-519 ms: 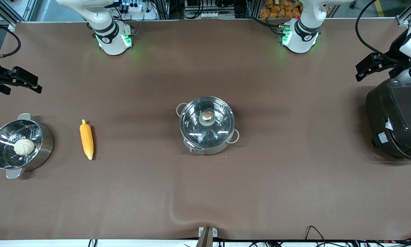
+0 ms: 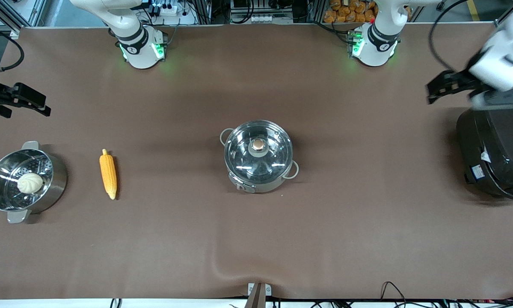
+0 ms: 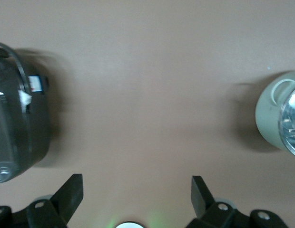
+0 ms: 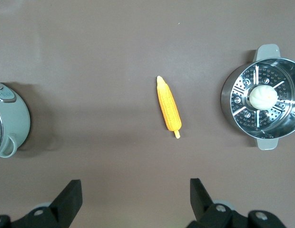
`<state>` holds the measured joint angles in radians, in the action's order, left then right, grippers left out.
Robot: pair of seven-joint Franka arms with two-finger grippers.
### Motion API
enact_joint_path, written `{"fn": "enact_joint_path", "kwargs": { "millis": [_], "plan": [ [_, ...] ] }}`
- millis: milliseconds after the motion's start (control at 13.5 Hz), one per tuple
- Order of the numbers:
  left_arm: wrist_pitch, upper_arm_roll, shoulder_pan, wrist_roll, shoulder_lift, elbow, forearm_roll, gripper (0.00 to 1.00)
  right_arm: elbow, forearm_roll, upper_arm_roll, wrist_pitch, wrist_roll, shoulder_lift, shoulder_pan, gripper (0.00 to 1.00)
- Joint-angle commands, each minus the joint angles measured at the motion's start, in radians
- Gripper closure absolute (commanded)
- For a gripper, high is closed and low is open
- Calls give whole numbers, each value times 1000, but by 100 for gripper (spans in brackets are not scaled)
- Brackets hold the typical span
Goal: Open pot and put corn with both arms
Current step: 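Reach the left gripper to the glass lid while the right gripper reaches the corn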
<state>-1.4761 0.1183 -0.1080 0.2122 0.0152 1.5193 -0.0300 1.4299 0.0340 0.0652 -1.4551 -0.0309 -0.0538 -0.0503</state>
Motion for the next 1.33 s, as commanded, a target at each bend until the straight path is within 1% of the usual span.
{"fn": "enact_joint_path", "kwargs": {
  "millis": [0,74,148,296,370,444,519,593,741,963,1111,1259],
  "plan": [
    [-42,53,-67,82,100,-56,15,0,-13,6,-4,18,11,-5,10,0],
    [-71,61,-103,146,118,-56,15,0,-6,6,-4,6,9,-6,10,0],
    [-107,67,-158,250,147,-57,15,0,1,6,-4,-10,11,-6,4,0],
    [-192,67,-252,421,210,-74,16,0,59,6,-4,-69,11,-12,3,0],
    [-222,69,-307,522,259,-112,18,0,108,6,-4,-108,11,-9,4,0],
    [-224,67,-364,612,320,-166,16,0,165,7,-5,-166,11,-6,9,0],
    [-233,67,-402,674,378,-212,16,0,225,7,-5,-232,9,-3,10,0],
    [-265,67,-432,717,417,-231,16,0,283,4,-4,-304,8,-3,9,0],
    [-354,64,-473,789,477,-229,15,0,418,6,-4,-466,-12,-12,41,0],
    [-414,52,-512,814,544,-228,5,0,627,6,-5,-733,-41,-26,27,0],
    [-441,52,-519,813,572,-228,4,0,684,6,-7,-845,-58,-93,20,0],
    [-469,52,-532,813,592,-229,-10,0,687,-15,-7,-875,-87,-147,-11,0]
  ]
}}
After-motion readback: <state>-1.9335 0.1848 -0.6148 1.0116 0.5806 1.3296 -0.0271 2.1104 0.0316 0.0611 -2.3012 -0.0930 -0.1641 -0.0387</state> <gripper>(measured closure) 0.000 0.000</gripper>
